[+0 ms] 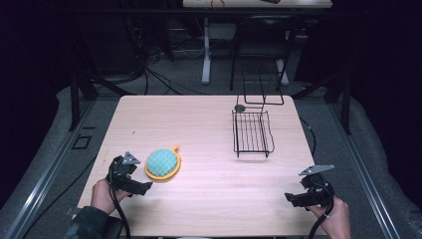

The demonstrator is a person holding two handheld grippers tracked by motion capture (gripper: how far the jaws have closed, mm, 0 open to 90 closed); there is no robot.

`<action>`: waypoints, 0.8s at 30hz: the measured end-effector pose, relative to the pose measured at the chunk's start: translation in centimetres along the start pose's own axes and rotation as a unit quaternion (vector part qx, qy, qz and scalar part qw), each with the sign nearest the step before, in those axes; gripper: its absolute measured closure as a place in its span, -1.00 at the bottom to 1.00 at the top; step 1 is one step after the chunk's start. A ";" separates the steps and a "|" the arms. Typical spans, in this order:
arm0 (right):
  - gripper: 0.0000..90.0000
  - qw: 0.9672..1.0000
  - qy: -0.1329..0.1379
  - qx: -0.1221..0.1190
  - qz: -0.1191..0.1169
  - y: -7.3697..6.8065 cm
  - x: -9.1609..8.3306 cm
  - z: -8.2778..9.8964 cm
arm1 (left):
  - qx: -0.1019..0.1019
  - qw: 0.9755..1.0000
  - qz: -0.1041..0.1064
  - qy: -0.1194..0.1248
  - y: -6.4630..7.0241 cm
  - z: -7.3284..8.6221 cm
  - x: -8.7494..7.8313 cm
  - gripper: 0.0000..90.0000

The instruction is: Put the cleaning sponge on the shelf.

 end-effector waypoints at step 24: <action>-0.75 1.000 -0.008 0.000 -0.012 -0.1 0.3 -0.2 | 0.006 1.000 0.018 0.004 0.0 -2.1 1.3 -0.99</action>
Point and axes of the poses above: each handheld gripper's, and its own axes: x roughly forward along the jaws, z roughly out of its underside, y roughly to its right, the point moved 5 cm from there along x, roughly forward along the jaws, and after that the axes turned 5 degrees about x, right-handed, at the moved point
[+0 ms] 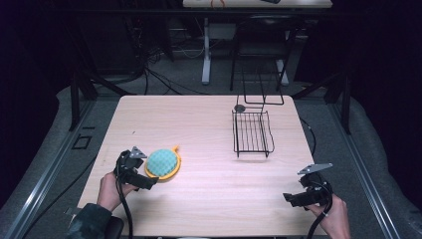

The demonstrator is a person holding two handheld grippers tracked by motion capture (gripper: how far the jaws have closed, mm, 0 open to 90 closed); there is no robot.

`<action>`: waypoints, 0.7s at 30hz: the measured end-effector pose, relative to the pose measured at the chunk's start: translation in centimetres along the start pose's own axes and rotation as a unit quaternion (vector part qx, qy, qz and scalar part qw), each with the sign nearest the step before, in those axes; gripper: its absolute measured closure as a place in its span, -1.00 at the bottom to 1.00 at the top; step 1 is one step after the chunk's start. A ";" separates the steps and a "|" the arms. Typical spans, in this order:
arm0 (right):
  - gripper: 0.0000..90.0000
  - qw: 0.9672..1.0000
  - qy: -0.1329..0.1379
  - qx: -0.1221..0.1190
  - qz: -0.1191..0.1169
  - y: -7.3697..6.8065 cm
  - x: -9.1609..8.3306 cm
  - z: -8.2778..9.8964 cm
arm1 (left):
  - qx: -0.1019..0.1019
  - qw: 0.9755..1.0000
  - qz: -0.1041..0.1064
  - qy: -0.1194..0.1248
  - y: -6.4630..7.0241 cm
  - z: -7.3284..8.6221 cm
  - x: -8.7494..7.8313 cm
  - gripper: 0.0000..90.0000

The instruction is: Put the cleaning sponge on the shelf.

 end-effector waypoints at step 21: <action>-0.75 1.000 -0.001 -0.009 -0.003 -0.2 0.2 -0.2 | -0.069 0.998 0.003 -0.004 -4.4 -2.7 3.2 -0.75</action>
Point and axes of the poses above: each handheld gripper's, and its own axes: x roughly forward along the jaws, z roughly out of its underside, y roughly to its right, the point moved 5 cm from there along x, roughly forward along the jaws, and after that the axes turned 5 degrees about x, right-handed, at the moved point
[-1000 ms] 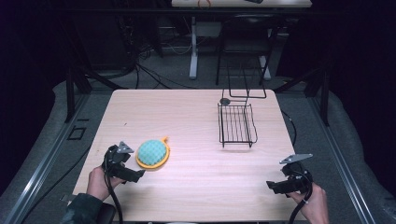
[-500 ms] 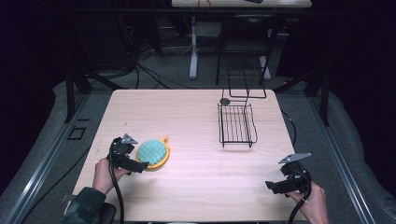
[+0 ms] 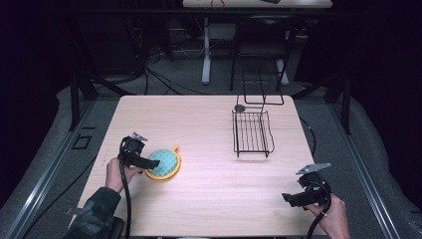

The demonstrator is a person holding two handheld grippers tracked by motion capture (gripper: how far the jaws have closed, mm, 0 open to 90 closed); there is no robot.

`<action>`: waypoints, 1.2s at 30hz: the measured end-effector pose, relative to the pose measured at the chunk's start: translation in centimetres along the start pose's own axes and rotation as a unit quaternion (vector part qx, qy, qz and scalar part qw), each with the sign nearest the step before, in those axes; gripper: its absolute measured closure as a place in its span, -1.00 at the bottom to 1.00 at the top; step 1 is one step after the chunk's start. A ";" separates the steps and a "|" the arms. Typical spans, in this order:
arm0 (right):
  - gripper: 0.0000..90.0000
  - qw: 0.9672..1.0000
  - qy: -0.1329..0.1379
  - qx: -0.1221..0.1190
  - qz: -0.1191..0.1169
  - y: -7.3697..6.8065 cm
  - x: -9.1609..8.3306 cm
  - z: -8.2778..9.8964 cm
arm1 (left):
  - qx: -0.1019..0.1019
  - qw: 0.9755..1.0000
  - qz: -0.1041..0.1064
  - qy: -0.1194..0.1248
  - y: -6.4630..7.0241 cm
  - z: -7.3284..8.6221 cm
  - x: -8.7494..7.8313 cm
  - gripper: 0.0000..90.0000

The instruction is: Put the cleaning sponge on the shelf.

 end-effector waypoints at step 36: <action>-0.71 1.000 0.009 -0.015 0.004 -0.1 -0.3 0.0 | -0.026 0.999 0.042 -0.019 0.0 -0.7 2.1 0.13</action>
Point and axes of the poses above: each handheld gripper's, and its own axes: x roughly forward along the jaws, z roughly out of its underside, y roughly to its right, the point moved 5 cm from there along x, roughly forward along the jaws, and after that the axes turned 5 degrees about x, right-handed, at the moved point
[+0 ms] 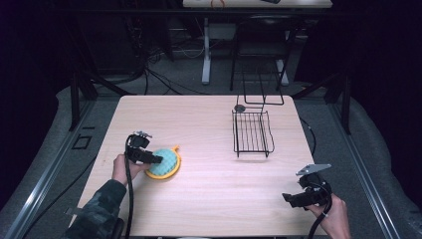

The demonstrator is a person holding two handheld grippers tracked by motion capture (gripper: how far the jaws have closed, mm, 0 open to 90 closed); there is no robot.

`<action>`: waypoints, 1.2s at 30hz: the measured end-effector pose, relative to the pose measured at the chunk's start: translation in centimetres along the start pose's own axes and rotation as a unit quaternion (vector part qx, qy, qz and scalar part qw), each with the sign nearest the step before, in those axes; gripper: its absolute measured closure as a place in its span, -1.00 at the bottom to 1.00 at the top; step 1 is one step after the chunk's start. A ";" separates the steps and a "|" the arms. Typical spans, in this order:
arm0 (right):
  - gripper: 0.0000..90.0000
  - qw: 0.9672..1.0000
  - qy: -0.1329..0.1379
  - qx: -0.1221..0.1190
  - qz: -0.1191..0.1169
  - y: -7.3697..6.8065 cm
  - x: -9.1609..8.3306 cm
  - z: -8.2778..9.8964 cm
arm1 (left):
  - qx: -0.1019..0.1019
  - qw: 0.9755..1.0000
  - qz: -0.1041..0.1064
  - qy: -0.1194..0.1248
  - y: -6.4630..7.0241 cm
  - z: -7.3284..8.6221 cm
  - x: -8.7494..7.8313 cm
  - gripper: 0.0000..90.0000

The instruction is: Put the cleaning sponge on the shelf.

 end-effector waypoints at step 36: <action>-0.69 0.999 0.022 -0.023 0.025 -0.1 -0.6 -0.3 | 0.072 0.996 -0.049 0.033 0.4 -0.6 -2.1 0.85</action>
Point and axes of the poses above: each handheld gripper's, and its own axes: x roughly forward along the jaws, z roughly out of its underside, y roughly to its right, the point moved 5 cm from there along x, roughly forward along the jaws, and after that the axes turned 5 degrees about x, right-handed, at the moved point
